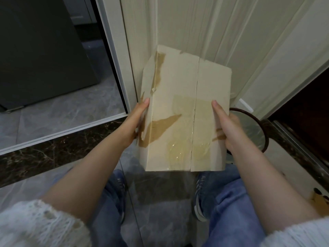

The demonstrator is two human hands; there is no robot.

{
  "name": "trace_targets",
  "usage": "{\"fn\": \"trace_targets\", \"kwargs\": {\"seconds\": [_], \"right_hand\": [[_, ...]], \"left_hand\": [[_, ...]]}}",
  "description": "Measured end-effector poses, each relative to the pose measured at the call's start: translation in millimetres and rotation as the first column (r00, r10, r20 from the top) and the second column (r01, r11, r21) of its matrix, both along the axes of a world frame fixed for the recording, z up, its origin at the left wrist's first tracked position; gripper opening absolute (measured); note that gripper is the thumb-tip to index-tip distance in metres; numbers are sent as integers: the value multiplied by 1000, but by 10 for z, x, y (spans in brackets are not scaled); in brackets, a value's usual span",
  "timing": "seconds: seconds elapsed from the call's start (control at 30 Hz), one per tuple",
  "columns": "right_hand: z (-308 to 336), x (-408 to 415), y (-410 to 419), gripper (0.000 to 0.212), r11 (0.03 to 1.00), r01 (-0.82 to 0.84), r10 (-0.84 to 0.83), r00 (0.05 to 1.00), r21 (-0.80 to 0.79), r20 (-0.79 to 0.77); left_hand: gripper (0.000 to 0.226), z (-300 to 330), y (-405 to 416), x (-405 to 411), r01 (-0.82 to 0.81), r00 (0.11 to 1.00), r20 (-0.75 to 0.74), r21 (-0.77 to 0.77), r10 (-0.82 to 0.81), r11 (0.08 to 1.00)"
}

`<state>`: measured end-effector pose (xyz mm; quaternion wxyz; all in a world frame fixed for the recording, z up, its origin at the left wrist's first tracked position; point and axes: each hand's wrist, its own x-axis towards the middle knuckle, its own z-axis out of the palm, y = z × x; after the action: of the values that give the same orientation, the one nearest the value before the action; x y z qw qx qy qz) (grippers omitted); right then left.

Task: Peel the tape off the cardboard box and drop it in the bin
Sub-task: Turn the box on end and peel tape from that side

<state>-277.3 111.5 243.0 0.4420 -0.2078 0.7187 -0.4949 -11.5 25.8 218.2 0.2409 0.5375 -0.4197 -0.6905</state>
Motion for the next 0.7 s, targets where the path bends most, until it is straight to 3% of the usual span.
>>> {"fn": "trace_targets", "kwargs": {"seconds": [0.1,0.23,0.53,0.7], "right_hand": [[4,-1,4,78,1000,4,-4,1000,3,8],[-14,-5,-2,84,1000,2,-2,1000,28,0],[-24,-19,1,87,999,0,1,1000,36,-21],[-6,-8,2,79,999,-9,11,999,54,-32]], "left_hand": [[147,100,64,37,106,994,19,-62,-105,992],[134,169,109,67,150,988,-15,-85,-152,985],[157,239,144,72,199,980,44,-64,-196,978],[150,257,158,120,243,970,49,-76,-240,967]]}}
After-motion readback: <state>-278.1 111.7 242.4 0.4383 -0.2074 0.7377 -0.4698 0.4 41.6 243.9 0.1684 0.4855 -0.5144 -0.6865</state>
